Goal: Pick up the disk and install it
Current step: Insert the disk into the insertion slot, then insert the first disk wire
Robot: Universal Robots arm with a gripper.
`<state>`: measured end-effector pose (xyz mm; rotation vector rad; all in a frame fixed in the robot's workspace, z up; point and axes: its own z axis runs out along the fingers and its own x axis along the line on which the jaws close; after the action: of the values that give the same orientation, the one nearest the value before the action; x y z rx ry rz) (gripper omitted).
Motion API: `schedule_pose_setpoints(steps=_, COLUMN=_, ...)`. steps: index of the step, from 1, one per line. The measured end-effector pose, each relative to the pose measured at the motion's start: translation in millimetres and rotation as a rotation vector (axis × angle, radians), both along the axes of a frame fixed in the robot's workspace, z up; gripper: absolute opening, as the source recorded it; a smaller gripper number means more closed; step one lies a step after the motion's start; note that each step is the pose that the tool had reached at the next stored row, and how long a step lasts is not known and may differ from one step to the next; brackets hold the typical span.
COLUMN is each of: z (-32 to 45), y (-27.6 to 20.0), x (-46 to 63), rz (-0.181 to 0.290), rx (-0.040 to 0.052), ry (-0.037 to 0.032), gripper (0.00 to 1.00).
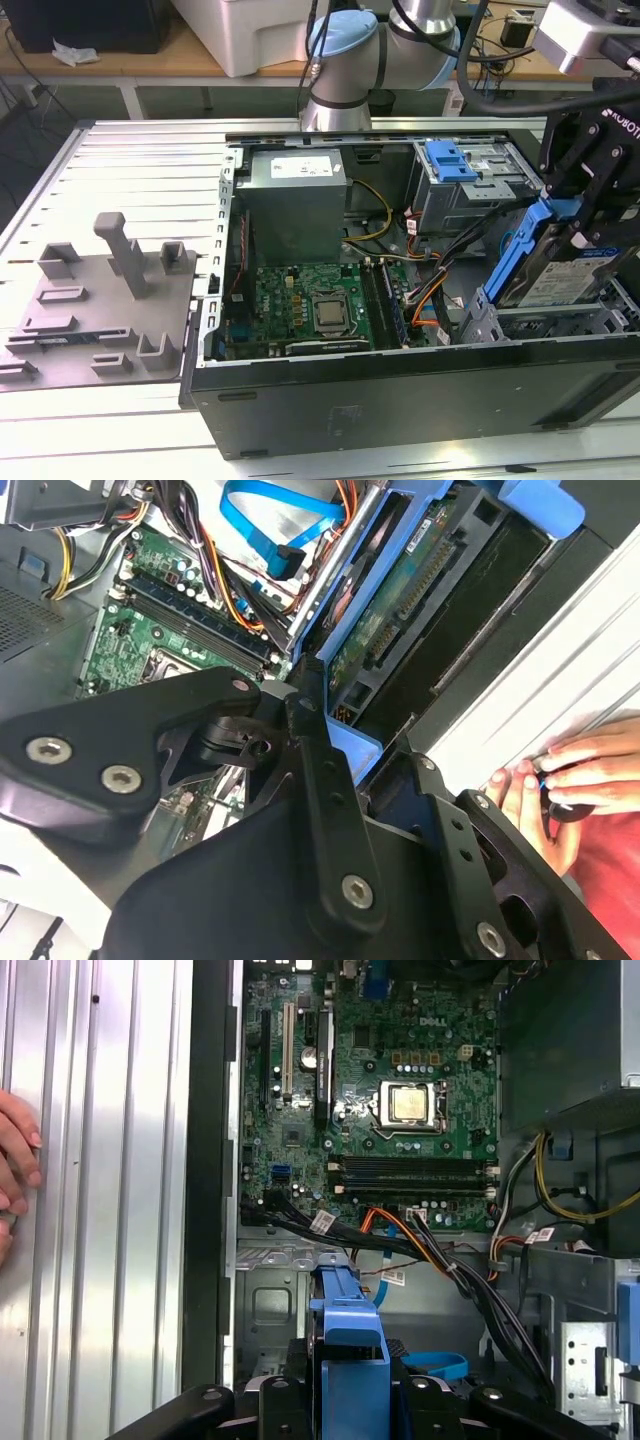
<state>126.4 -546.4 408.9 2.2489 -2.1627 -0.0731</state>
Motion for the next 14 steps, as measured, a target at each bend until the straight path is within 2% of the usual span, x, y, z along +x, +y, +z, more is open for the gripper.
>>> schedule_pose_setpoints(steps=4, z=-0.6, y=0.0, x=0.0, rz=0.000, rx=-0.0001, ry=0.0000, gripper=0.38)
schedule_pose_setpoints(steps=5, z=-0.7, y=0.0, x=0.0, rz=0.000, rx=-0.0002, ry=0.0000, gripper=0.44)
schedule_pose_setpoints(steps=14, z=-1.2, y=0.0, x=0.0, rz=0.001, rx=0.0000, ry=0.0000, gripper=0.44)
